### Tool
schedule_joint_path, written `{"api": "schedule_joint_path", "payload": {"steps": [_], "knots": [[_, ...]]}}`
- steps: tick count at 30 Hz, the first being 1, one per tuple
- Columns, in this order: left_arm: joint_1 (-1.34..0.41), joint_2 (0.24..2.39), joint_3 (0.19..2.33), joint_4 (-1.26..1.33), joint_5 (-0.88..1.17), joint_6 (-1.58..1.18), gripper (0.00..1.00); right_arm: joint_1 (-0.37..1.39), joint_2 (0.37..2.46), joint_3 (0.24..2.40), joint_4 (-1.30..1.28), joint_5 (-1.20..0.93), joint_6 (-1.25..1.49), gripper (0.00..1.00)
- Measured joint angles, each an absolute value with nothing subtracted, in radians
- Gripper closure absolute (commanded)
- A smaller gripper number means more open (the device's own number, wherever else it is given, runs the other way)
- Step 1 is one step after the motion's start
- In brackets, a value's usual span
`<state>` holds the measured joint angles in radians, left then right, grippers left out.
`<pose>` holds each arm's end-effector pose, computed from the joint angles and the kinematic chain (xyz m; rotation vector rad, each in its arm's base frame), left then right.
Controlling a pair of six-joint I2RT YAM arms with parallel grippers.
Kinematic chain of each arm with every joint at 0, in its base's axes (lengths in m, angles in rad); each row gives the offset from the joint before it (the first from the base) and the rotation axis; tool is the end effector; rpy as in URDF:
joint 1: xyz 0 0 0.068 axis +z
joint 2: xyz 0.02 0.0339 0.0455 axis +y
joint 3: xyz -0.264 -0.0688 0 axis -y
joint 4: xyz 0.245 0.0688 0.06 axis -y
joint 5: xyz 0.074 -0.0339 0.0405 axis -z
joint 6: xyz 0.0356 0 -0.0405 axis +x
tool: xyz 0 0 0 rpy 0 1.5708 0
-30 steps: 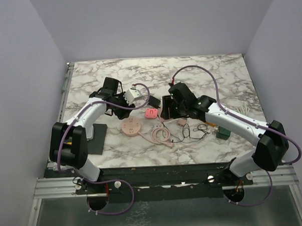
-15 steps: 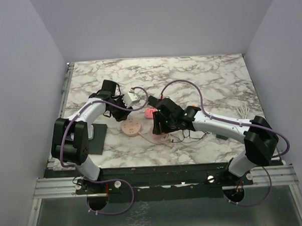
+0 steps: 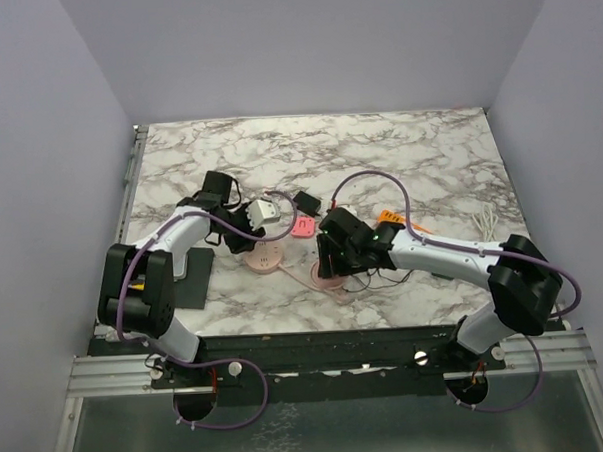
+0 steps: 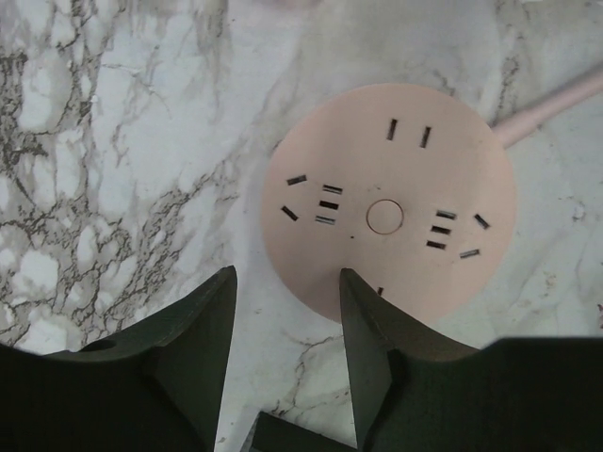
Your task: Insert the plug
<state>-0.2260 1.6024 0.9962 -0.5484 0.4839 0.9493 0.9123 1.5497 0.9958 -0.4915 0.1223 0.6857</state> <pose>0.2950 -0.0848 0.1906 1.5298 2.0560 -0.3995 0.1926 0.2419 0.2050 -0.2574 2.6494 0.3993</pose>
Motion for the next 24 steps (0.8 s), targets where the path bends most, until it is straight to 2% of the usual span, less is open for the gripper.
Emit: {"api": "schedule_joint_path", "payload": {"steps": [10, 20, 22, 24], "knots": [[-0.305, 1.528, 0.916, -0.605, 0.542, 0.994, 0.51, 0.868, 1.482, 0.984, -0.587, 0.174, 0.608, 0.99], [-0.363, 1.454, 0.872, -0.658, 0.591, 0.906, 0.52, 0.862, 1.479, 1.036, -0.667, 0.171, 0.468, 0.99], [-0.368, 1.432, 0.873, -0.662, 0.607, 0.870, 0.49, 0.862, 1.477, 1.074, -0.692, 0.171, 0.447, 0.99], [-0.369, 1.421, 0.876, -0.666, 0.621, 0.831, 0.40, 0.862, 1.470, 1.113, -0.706, 0.170, 0.433, 0.99]]}}
